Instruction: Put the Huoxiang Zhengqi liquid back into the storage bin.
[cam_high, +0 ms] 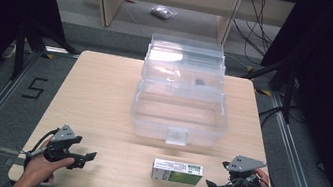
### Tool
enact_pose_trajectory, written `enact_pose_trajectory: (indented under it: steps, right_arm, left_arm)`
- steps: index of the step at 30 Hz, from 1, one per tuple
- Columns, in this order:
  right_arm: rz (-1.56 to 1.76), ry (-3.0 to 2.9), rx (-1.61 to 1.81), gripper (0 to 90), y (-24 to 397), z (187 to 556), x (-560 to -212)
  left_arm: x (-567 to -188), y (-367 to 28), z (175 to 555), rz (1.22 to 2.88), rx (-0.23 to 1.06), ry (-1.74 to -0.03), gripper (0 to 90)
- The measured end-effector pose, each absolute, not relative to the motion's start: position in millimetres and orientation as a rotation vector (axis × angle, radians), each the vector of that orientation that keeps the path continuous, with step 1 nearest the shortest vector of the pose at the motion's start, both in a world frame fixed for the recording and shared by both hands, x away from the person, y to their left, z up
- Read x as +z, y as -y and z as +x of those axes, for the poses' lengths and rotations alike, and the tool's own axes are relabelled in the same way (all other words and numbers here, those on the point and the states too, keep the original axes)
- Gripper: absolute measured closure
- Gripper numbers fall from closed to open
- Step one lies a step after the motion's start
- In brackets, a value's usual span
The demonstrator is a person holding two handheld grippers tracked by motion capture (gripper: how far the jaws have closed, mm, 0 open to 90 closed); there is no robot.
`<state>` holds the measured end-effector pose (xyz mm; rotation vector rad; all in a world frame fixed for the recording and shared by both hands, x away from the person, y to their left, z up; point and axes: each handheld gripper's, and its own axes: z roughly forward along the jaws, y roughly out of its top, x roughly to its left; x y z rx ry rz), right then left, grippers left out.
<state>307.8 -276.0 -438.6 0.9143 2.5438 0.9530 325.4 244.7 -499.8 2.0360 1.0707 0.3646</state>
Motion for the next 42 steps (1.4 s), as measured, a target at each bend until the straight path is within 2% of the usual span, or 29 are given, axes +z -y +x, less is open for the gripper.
enact_pose_trajectory:
  steps: [10, 27, 42]
  right_arm:
    - [0.819, -2.594, 0.944, 17.2, 261, 308, -424]
    - [0.648, -2.745, 0.856, 17.1, 210, 318, -394]
    - [0.505, -2.865, 0.682, 17.7, 174, 340, -406]
  left_arm:
    - [-500, -245, 325, 2.039, 0.364, -1.069, 16.0]
    - [-501, -243, 325, 1.996, 0.363, -1.085, 16.0]
    - [-501, -243, 325, 1.988, 0.369, -1.082, 16.0]
